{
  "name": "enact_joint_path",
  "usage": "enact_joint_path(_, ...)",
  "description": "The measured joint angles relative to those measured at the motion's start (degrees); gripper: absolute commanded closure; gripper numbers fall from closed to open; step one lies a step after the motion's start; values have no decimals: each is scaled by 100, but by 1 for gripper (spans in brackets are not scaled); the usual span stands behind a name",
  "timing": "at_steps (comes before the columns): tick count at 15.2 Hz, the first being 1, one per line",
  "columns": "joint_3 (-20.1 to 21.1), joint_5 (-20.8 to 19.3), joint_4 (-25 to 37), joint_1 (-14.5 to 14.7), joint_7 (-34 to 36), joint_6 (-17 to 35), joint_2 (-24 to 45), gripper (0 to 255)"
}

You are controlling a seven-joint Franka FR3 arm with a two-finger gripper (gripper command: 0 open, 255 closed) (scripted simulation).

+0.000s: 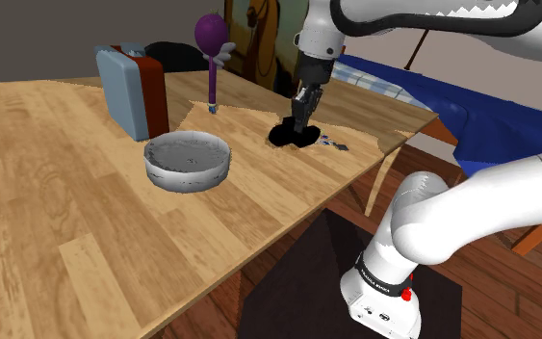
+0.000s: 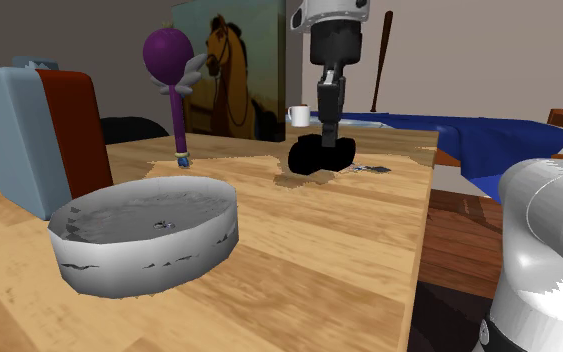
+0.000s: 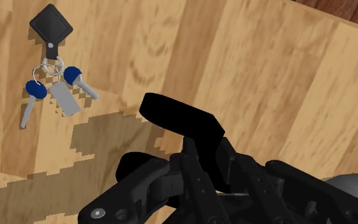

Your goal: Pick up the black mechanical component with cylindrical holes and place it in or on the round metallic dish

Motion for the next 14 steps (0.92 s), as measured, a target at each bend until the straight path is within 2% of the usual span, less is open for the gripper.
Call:
enact_joint_path(11, 22, 22, 986, 13, -11, -772, 214, 255)
enact_joint_path(14, 232, 158, 1239, 92, 231, -770, 475, 255)
